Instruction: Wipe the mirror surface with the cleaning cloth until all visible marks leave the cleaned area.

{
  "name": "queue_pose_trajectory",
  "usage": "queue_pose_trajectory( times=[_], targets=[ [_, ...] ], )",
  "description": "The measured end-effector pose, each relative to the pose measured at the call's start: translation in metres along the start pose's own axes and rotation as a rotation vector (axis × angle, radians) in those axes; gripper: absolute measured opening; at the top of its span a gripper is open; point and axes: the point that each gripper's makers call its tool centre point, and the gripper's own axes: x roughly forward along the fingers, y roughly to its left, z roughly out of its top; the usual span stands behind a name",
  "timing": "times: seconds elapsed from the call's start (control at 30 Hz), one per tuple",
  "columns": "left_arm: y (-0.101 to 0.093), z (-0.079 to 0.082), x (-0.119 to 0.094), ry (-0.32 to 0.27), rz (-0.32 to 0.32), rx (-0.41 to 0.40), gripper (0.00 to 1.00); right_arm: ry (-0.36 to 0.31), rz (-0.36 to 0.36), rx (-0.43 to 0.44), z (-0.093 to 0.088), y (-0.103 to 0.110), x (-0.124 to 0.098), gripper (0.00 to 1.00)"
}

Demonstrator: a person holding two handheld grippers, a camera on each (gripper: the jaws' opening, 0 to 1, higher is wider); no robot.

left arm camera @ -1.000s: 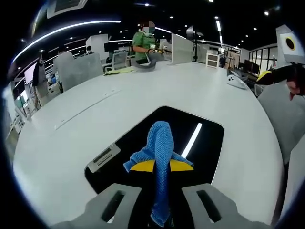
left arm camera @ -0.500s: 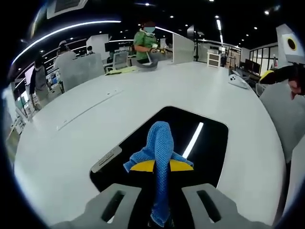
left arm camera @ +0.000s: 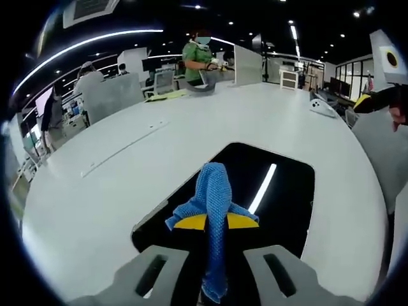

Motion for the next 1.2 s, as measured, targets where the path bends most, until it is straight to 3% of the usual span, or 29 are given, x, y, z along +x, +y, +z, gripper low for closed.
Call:
queue_pose_trajectory(
  times=[0.67, 1.2],
  targets=[
    [0.026, 0.0, 0.003, -0.001, 0.04, -0.027, 0.07, 0.007, -0.003, 0.008, -0.002, -0.002, 0.0, 0.98],
    [0.039, 0.001, 0.005, 0.014, 0.048, 0.0, 0.08, 0.013, -0.006, 0.009, -0.003, -0.004, 0.0, 0.98]
  ],
)
